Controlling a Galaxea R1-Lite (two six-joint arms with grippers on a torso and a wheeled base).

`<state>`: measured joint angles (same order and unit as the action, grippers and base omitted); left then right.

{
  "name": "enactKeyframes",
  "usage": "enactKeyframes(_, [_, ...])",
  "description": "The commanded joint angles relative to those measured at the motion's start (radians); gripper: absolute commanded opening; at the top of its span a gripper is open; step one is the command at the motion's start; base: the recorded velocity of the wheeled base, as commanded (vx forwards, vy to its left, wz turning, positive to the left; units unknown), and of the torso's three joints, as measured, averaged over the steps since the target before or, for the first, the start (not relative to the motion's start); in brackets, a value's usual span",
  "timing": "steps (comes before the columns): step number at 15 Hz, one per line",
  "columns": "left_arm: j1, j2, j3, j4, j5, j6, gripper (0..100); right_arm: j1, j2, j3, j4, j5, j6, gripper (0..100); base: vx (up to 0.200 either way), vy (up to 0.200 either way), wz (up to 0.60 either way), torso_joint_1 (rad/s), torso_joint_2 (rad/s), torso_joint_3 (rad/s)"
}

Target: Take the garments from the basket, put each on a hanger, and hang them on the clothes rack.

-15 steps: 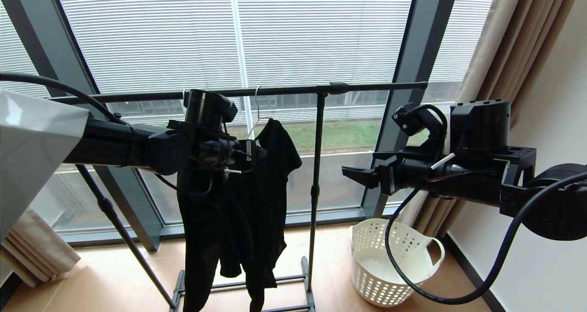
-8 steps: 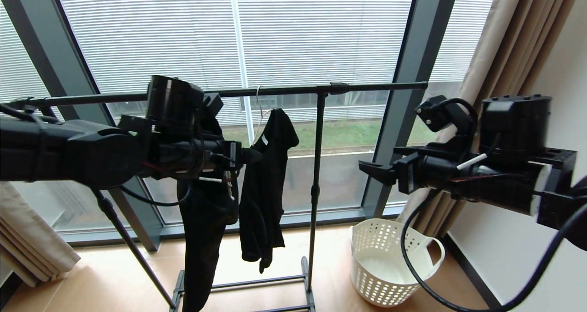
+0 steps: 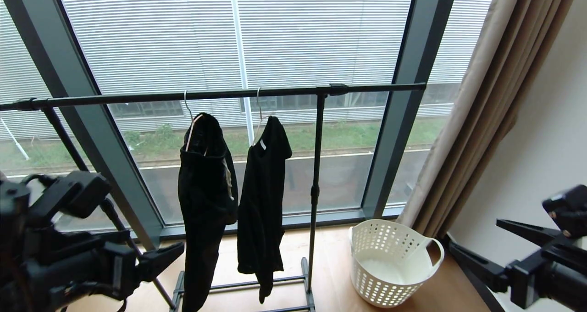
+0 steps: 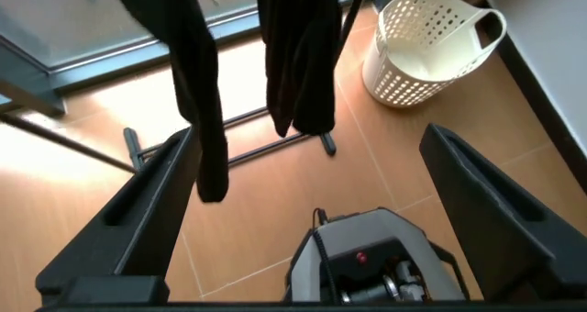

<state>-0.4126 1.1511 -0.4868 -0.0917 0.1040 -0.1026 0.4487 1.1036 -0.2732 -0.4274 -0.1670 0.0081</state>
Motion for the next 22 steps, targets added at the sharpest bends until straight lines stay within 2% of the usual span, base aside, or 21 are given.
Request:
enactKeyframes(1, [0.006,-0.323,0.214,-0.017,0.043,0.0,100,-0.002,-0.249,0.192,0.006,-0.017,0.013,100,0.0,0.0,0.0,0.0,0.0,0.0])
enactKeyframes(3, [0.008,-0.415,0.3,-0.013,0.089,0.0,100,-0.004,-0.37,0.273,0.032,-0.057,0.006,100,0.0,0.0,0.0,0.0,0.0,0.0])
enactKeyframes(5, [0.018,-0.462,0.353,-0.013,0.095,0.0,100,-0.008,-0.533,0.273,0.17,-0.086,0.012,100,0.0,0.0,0.0,0.0,0.0,0.0])
enactKeyframes(8, [0.037,-0.479,0.398,-0.014,0.095,0.0,100,-0.008,-0.745,0.273,0.408,-0.085,-0.02,100,0.0,0.0,0.0,0.0,0.0,0.0])
enactKeyframes(11, [0.038,-0.51,0.445,-0.014,0.1,0.003,100,-0.03,-0.8,0.261,0.426,-0.111,-0.025,100,0.0,0.0,0.0,0.0,0.0,0.0])
enactKeyframes(13, [0.038,-0.516,0.456,-0.014,0.138,0.003,100,-0.076,-0.818,0.261,0.426,-0.146,-0.031,100,0.0,0.0,0.0,0.0,0.0,0.0])
enactKeyframes(14, [0.038,-0.525,0.485,-0.016,0.157,0.029,100,-0.113,-0.828,0.261,0.426,-0.158,-0.031,100,0.0,0.0,0.0,0.0,0.0,0.0])
enactKeyframes(15, [0.038,-0.533,0.487,-0.016,0.158,0.043,100,-0.125,-0.843,0.261,0.426,-0.163,-0.031,100,0.0,0.0,0.0,0.0,0.0,0.0])
enactKeyframes(16, [0.043,-0.571,0.487,0.009,0.158,0.047,100,-0.173,-0.889,0.261,0.427,-0.183,-0.033,100,0.0,0.0,0.0,0.0,0.0,0.0])
enactKeyframes(19, [0.086,-0.599,0.487,0.046,0.164,0.053,100,-0.252,-0.91,0.259,0.427,-0.184,-0.053,100,0.0,0.0,0.0,0.0,0.0,0.0])
enactKeyframes(21, [0.103,-0.613,0.487,0.046,0.166,0.061,100,-0.268,-0.93,0.259,0.426,-0.183,-0.077,100,0.0,0.0,0.0,0.0,0.0,0.0])
enactKeyframes(22, [0.135,-0.648,0.487,0.046,0.167,0.11,100,-0.294,-0.959,0.259,0.426,-0.184,-0.082,100,0.0,0.0,0.0,0.0,0.0,0.0])
